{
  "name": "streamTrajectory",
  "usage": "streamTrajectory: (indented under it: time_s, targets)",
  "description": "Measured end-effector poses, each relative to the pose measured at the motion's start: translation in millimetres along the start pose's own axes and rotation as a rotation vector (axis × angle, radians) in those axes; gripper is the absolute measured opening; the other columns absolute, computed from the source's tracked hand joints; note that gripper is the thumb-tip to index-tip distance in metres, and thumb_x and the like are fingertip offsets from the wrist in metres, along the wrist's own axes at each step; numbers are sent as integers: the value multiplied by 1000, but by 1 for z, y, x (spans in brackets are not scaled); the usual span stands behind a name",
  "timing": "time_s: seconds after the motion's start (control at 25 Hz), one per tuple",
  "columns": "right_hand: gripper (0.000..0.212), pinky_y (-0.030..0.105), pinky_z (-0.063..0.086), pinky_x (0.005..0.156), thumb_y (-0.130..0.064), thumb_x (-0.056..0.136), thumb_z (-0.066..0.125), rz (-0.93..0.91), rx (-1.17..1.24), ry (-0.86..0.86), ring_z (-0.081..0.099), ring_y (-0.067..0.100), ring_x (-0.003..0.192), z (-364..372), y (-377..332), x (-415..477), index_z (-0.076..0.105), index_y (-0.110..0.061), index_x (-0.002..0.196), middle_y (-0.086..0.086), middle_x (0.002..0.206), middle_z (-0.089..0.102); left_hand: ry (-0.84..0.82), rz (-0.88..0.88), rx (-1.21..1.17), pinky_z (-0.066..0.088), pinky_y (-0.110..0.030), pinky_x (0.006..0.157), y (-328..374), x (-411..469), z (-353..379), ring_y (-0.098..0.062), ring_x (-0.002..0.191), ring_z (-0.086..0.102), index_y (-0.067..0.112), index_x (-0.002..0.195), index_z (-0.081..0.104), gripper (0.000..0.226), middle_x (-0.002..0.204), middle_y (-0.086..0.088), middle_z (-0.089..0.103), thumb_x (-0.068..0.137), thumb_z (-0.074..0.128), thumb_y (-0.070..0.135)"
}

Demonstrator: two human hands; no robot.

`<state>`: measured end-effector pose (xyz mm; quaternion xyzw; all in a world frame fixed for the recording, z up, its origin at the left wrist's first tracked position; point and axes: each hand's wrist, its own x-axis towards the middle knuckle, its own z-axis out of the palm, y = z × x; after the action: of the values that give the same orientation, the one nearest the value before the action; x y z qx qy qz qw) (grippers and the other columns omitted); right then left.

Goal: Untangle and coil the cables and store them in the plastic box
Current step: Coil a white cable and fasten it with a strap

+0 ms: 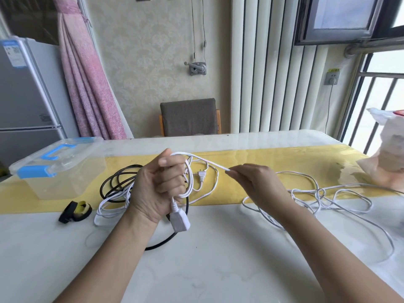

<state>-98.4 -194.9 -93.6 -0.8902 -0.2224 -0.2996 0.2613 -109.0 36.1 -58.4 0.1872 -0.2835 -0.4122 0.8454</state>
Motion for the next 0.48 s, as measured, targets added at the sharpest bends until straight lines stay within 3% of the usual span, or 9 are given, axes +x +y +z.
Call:
streamTrajectory:
  time_s: [0.12, 0.24, 0.36, 0.48]
  targets:
    - [35, 38, 40, 58, -41, 96, 49, -25, -54, -289, 41, 24, 61, 16, -8, -5, 63, -12, 80, 2, 62, 48, 74, 127, -89, 24, -24, 48, 3, 1, -12, -9, 44, 25, 5, 84, 55, 34, 54, 5, 29, 99, 32, 24]
    - [29, 34, 39, 61, -42, 95, 48, -65, -115, -455, 51, 26, 73, 26, -24, -8, 68, -19, 95, 4, 74, 58, 209, 270, -36, 34, -23, 45, -1, 7, -16, -8, 46, 26, 7, 81, 59, 31, 53, 3, 34, 96, 38, 23]
    - [31, 34, 40, 64, -42, 96, 45, -119, -148, -498, 55, 25, 83, 32, -37, -9, 66, -20, 105, 5, 86, 64, 540, 423, 262, 27, -17, 35, -6, 13, -13, -3, 37, 21, 13, 70, 56, 33, 45, 9, 30, 93, 38, 28]
    - [32, 34, 38, 62, -40, 97, 44, -210, -129, -450, 55, 26, 82, 33, -44, -12, 65, -17, 102, 5, 84, 64, 771, 490, 767, 20, -16, 37, -14, 19, -17, -3, 36, 22, 12, 76, 49, 37, 45, 11, 27, 102, 29, 31]
